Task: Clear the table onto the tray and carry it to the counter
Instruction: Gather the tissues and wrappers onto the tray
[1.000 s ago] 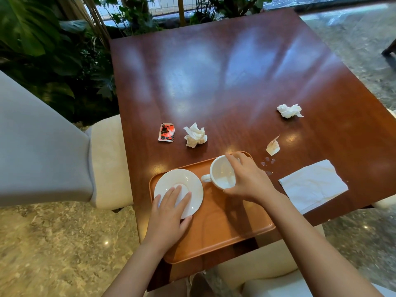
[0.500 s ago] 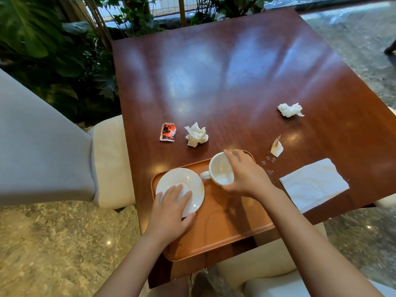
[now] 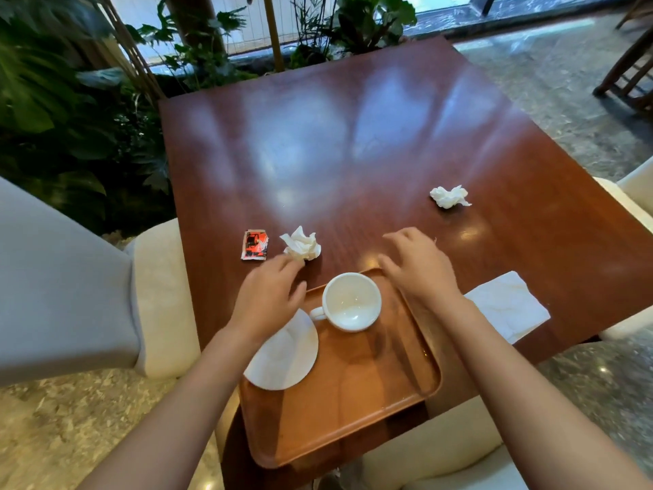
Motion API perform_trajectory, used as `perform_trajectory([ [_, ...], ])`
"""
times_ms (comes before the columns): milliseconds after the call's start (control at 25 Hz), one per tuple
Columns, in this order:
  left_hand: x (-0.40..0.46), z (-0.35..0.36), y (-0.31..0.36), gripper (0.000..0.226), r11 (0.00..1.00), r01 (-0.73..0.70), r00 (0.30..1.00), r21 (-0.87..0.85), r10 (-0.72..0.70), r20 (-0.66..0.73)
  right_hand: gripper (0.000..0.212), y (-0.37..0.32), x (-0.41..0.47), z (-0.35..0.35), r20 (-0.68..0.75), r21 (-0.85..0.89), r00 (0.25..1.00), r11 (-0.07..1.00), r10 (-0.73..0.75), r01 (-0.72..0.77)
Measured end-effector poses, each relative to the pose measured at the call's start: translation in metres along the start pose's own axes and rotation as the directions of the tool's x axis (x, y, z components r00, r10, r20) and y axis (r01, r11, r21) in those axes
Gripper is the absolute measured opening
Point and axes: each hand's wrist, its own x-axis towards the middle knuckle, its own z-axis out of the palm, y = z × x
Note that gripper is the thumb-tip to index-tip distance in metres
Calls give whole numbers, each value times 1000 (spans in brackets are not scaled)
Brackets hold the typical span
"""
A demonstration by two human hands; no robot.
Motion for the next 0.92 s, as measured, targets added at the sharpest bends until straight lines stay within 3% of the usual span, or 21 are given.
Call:
perform_trajectory([
  [80, 40, 4, -3, 37, 997, -33, 999, 63, 35, -20, 42, 25, 29, -7, -102, -98, 991, 990, 89, -99],
  [160, 71, 17, -9, 41, 992, 11, 998, 124, -19, 65, 45, 52, 60, -8, -129, -208, 980, 962, 153, -177],
  [360, 95, 49, -23, 37, 979, 121, 966, 166, -155, 209, 45, 111, 119, 8, -42, -363, 958, 889, 282, -278],
  [480, 94, 55, -26, 37, 991, 133, 974, 28, -136, 179, 42, 131, 130, 18, 22, -347, 945, 889, 327, -300],
  [640, 87, 50, -33, 44, 989, 138, 977, -50, -128, 171, 37, 139, 133, 25, -44, -305, 963, 915, 265, -266],
  [840, 80, 44, -45, 55, 999, 39, 904, 12, -41, 425, 26, 145, 138, 25, -102, -202, 974, 955, 201, -218],
  [920, 84, 44, -46, 53, 998, 52, 912, 20, -56, 406, 24, 144, 136, 21, -130, -98, 959, 959, 253, -267],
])
